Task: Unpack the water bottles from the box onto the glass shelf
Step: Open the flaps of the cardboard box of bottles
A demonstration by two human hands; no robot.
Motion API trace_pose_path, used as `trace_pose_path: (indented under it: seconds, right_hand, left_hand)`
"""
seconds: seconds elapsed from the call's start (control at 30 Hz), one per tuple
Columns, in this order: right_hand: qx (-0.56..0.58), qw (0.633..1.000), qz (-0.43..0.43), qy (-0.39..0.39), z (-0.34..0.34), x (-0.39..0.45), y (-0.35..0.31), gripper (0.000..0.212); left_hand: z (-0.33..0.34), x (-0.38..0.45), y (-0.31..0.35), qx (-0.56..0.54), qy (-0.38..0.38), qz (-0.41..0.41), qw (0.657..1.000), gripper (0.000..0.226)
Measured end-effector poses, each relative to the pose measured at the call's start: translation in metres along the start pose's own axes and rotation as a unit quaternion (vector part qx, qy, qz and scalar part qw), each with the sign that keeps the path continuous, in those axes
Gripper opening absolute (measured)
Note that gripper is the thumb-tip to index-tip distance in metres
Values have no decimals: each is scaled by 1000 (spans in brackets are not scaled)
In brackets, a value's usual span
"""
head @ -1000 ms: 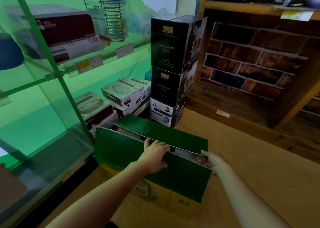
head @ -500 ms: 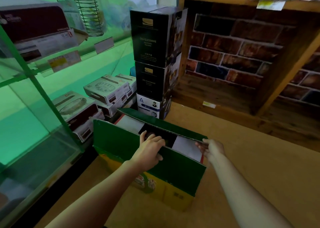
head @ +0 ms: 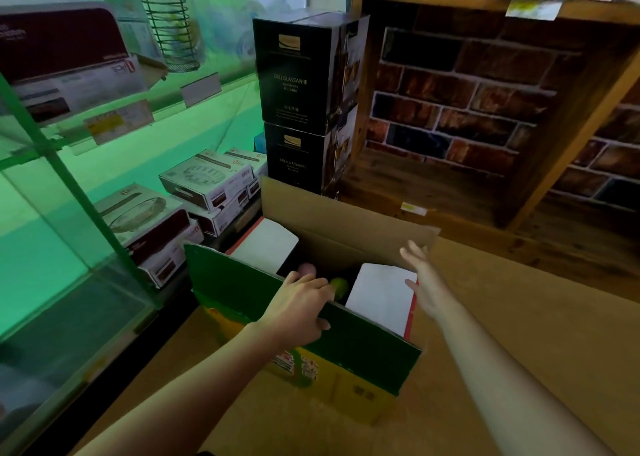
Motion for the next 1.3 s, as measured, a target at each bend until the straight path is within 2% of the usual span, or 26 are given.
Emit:
trace_pose_path:
  seconds: [0.1,0.17,0.27,0.33,0.4,0.47,0.53,0.6,0.67,0.7,0.77,0.87,1.03,1.13,1.3]
  right_hand:
    - [-116,993,22,-23,-1,2,6,62]
    - [-166,985,10,-35,0,1,8,61]
    - [-196,980,-9,-44,6,-2,2,59]
    - [-206,977,-11,-53,9,-2,-4,59]
    - [-219,974,-15,-64,12,-3,-7,59]
    - [-229,971,-22,-70,17,-4,-9,58]
    - [-235,969,-29,-74,23,-4,-10,58]
    - [-302,950,-34,-76,29,-5,-9,59]
    - [-444,892,-44,-68,33,-1,-5,62]
    - [-501,862,-48,-62,34,2,-2,64]
    - [-563,824,-41,-50,36,12,8,68]
    - [-607,793,-23,-44,35,28,21,72]
    - [-634,769,30,-77,29,41,45,75]
    - [-652,755,22,-68,27,45,48,78]
    - [-656,753,15,-54,31,48,38,83]
  left_hand:
    - [-6,-4,1,-1,-40,28,999,23]
    - [-10,-9,3,-8,-103,48,993,18]
    - [-14,-17,7,-42,-238,63,968,41]
    - [-16,-24,9,-119,-315,63,939,48]
    - [-16,-28,10,-181,-347,53,919,49]
    - [-8,-29,8,-156,-336,46,928,42]
    - [6,-29,5,-65,-337,36,939,31]
    - [27,-28,2,0,-341,-7,940,67]
    - [46,-28,0,10,-345,-60,936,97]
    - [54,-27,0,18,-341,-64,938,103]
    - [68,-24,-1,49,-320,-53,945,97]
    - [77,-17,-1,60,-291,-38,954,78]
    - [89,-9,-3,60,-265,-35,962,63]
    - [97,-5,-3,71,-251,-23,965,55]
    - [96,2,-5,82,-245,-14,966,48]
Point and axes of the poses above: each hand's wrist, its own x-axis towards the middle knuckle, its own z-axis out of the palm, y = z × x, the point moved 1 cm from there along x, towards the middle knuckle, and after that the axes turned 6 degrees about -y, right-handed, at the moved point
